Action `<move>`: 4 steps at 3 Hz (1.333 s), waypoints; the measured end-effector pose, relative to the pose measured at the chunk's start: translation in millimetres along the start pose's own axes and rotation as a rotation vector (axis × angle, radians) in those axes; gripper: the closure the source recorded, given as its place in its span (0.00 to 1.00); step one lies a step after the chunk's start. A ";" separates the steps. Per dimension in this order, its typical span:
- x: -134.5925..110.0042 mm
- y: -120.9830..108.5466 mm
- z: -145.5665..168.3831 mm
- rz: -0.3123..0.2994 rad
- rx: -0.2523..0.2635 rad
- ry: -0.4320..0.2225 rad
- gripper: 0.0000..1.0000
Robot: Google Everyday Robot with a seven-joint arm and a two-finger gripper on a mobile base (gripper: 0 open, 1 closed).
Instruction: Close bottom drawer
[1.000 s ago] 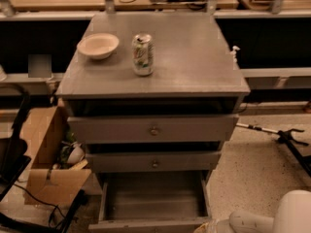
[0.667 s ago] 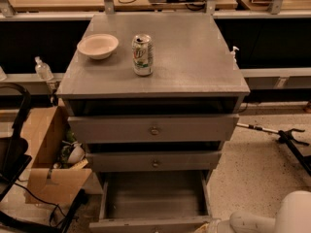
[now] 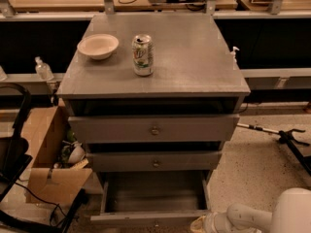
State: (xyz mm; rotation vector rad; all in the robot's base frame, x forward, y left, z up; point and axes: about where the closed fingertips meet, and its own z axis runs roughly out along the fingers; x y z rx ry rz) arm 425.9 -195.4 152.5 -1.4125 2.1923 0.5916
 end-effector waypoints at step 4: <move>-63.1 -31.5 32.9 -0.081 -0.008 -0.058 1.00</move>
Offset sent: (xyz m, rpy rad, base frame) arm 0.1809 0.1005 0.0477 0.0996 -0.1293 0.0567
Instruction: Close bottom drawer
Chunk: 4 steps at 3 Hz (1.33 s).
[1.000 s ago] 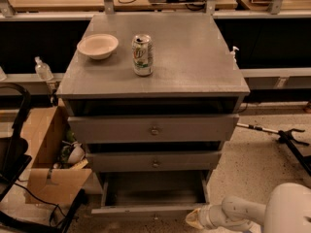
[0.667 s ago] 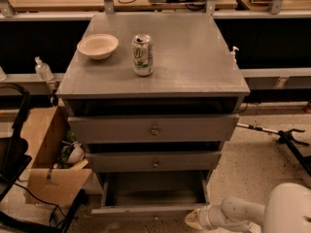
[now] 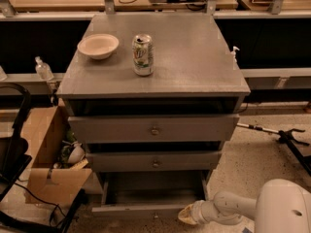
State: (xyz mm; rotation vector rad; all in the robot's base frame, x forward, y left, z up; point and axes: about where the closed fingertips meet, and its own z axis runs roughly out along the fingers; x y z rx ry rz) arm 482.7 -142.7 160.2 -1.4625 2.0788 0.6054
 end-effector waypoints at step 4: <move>-12.3 -34.2 4.3 -0.012 0.012 -0.001 1.00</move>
Offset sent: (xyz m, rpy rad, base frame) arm 0.1835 0.0113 0.0285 0.0046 -0.1187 0.0228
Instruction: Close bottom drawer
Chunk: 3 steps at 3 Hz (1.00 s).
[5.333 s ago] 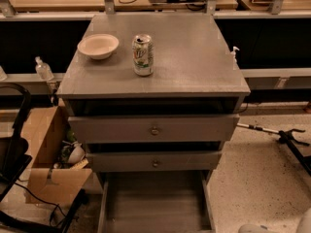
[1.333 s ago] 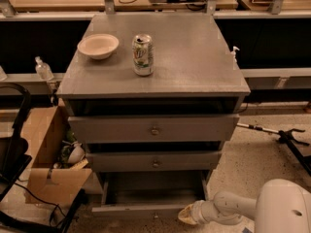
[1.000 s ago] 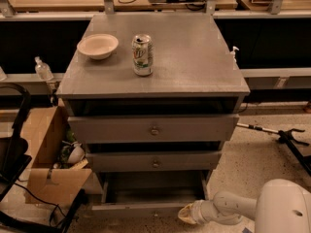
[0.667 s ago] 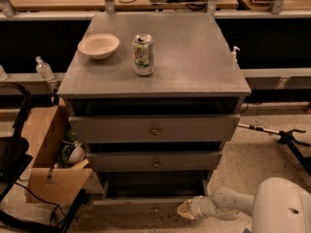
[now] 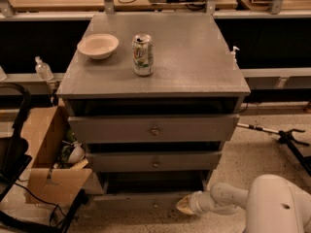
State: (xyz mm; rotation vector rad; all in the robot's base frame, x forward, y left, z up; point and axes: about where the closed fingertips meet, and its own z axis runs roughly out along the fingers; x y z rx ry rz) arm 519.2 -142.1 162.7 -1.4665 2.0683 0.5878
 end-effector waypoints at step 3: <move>-4.5 -19.1 6.2 0.001 0.002 0.007 1.00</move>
Offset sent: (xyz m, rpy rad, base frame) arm 0.2378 0.0142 -0.0337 -0.0700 0.0042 -0.0249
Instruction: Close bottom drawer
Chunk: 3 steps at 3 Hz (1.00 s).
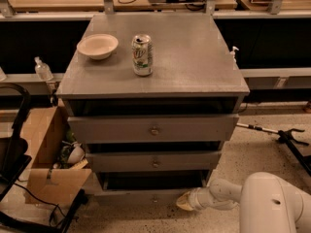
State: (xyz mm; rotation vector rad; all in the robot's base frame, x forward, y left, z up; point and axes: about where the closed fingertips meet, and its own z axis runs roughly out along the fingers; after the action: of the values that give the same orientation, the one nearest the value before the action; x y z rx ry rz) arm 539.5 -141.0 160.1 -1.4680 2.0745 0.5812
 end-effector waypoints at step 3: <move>-10.9 -39.3 14.9 0.001 0.004 0.012 1.00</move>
Offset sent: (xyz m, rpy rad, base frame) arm 0.2230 0.0225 -0.0375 -0.0599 0.0060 -0.0170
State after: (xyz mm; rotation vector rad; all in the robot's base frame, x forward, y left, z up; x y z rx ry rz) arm 582.3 -136.5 153.9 -1.4719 2.0849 0.5698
